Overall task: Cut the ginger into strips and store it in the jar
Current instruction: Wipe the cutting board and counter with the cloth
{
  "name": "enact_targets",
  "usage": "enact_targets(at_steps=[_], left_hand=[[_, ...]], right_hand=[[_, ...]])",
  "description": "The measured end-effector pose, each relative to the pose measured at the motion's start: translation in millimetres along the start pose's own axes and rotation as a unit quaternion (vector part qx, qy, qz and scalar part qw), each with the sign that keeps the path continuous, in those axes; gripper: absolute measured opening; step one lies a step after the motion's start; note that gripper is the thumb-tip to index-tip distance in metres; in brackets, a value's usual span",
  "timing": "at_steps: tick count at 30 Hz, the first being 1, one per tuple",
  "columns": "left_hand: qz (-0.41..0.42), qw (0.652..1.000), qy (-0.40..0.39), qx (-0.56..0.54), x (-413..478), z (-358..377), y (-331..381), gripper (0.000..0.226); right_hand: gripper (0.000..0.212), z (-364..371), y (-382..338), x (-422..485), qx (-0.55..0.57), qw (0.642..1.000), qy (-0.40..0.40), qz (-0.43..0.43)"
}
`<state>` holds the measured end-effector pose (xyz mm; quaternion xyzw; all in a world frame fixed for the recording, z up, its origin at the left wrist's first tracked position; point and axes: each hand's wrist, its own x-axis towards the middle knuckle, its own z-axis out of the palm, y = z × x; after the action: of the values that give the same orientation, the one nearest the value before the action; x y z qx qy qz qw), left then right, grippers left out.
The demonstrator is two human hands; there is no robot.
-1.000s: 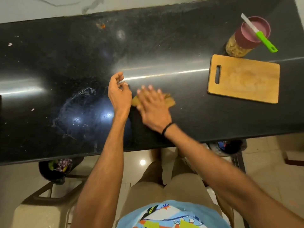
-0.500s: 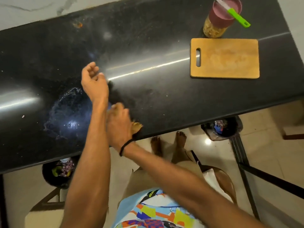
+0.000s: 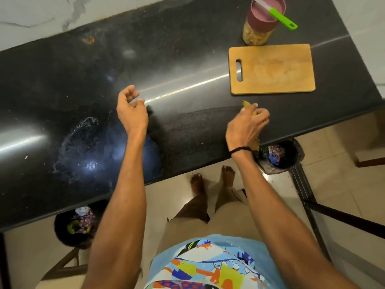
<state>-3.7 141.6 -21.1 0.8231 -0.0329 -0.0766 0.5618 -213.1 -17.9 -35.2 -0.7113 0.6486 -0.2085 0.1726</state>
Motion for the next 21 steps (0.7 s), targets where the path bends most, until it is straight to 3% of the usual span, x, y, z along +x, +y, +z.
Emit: enact_targets(at_steps=[2, 3, 5, 7, 8, 11, 13, 15, 17, 19, 21], left_hand=[[-0.003, 1.000, 0.001, 0.001, -1, 3, 0, 0.041], [-0.001, 1.000, 0.000, 0.004, -2, 5, 1, 0.041], [0.013, 1.000, -0.010, 0.015, -3, 8, 4, 0.040], [0.025, 0.999, -0.019, 0.030, 0, 9, 8, 0.039], [0.033, 0.999, -0.022, 0.031, 2, 10, 10, 0.038], [0.042, 0.999, -0.021, 0.028, 9, 14, 12, 0.039], [0.031, 0.998, -0.033, 0.037, 8, 21, 11, 0.040], [0.020, 0.998, -0.041, 0.031, 4, 28, 14, 0.041], [0.016, 0.998, -0.049, 0.019, -1, 34, 18, 0.042], [0.017, 0.998, -0.058, 0.013, -6, 41, 21, 0.042], [0.018, 0.998, -0.061, 0.013, -9, 50, 23, 0.042]], right_hand=[[0.033, 7, -34, -39, 0.057, 0.997, -0.011, -0.043], [0.030, 15, -53, -70, 0.072, 0.987, -0.022, -0.139], [0.029, 27, -89, -144, 0.004, 0.931, -0.121, -0.344], [0.024, 36, -96, -184, -0.034, 0.886, -0.209, -0.413], [0.024, 38, -90, -182, -0.031, 0.882, -0.226, -0.413], [0.018, 30, -54, -118, 0.025, 0.941, -0.133, -0.310], [0.015, 11, -10, -52, 0.025, 0.979, -0.055, -0.193], [0.027, -19, 37, 16, 0.017, 0.995, -0.051, -0.080], [0.039, -43, 65, 51, 0.043, 0.998, -0.018, -0.051], [0.033, -42, 53, 46, 0.073, 0.996, 0.009, -0.040], [0.018, -27, 11, 4, 0.121, 0.984, 0.034, -0.130]])
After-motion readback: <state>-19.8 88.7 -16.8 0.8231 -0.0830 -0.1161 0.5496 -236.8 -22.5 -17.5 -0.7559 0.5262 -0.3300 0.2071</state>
